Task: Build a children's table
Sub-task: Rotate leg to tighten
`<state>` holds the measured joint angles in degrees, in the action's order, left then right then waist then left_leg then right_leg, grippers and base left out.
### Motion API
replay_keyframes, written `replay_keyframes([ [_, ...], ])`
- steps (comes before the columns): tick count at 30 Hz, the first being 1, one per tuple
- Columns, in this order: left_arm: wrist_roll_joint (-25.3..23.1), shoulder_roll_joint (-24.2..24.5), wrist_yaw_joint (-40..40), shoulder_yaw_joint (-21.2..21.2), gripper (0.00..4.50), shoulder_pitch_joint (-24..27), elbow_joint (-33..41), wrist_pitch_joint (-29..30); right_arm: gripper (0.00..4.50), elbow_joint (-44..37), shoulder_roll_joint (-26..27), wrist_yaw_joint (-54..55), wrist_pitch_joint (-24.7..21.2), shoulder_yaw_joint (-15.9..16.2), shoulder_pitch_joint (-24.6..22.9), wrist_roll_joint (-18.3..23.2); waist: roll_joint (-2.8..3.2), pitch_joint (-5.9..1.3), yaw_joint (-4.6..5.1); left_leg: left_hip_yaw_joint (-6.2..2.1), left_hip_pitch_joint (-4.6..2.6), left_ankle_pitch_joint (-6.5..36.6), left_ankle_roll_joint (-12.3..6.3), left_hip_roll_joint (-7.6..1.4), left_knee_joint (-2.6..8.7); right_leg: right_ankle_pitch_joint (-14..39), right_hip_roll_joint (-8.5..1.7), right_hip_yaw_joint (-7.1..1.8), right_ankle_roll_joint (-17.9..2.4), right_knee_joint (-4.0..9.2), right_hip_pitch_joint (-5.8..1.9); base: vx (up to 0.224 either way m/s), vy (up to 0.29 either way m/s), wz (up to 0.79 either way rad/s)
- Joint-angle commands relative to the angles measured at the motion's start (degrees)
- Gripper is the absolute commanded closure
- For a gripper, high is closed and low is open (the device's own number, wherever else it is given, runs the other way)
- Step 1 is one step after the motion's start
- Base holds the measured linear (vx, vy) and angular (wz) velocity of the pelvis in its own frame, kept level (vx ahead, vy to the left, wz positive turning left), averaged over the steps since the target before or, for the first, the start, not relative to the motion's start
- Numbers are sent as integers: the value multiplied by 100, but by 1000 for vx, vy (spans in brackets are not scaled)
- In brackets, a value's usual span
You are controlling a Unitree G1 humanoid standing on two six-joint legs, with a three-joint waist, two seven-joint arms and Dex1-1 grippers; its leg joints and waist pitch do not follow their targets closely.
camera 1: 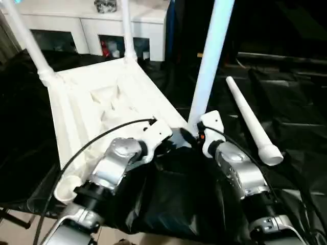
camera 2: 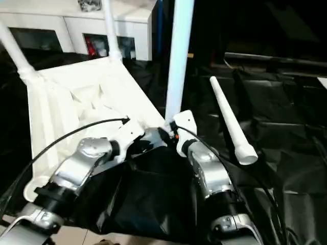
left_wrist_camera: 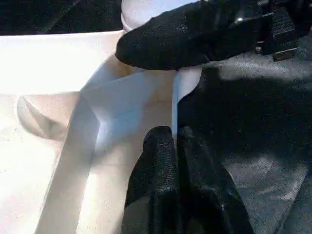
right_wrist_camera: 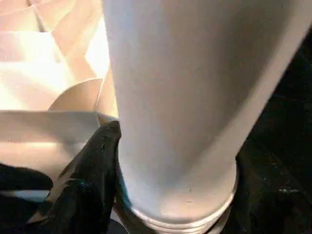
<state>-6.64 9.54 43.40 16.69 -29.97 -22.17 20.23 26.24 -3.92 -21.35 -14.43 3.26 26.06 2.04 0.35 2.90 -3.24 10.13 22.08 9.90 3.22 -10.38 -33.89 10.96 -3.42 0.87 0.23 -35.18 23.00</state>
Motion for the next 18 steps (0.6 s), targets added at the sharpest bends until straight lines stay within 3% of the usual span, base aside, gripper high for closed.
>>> replay_keyframes([
  [1,235,-374,44,188,450,-165,112,-408,108,-16,296,-486,-100,456,-49,201,-52,-381,-14,-59,-85,857,-227,-206,368,565,-374,-167,-1202,393,-257,0,0,0],
  [4,301,-129,360,187,450,-60,261,-507,69,-209,34,-755,5,632,-133,85,-30,-371,-24,-62,-94,967,-212,-215,378,683,-376,-165,-1211,411,-255,0,0,0],
  [18,734,845,1857,131,450,365,770,-739,69,-1028,-1314,-3228,398,1114,-510,350,-47,-347,-68,-62,-122,1276,-215,-251,396,1083,-386,-176,-1211,429,-223,0,0,0],
])
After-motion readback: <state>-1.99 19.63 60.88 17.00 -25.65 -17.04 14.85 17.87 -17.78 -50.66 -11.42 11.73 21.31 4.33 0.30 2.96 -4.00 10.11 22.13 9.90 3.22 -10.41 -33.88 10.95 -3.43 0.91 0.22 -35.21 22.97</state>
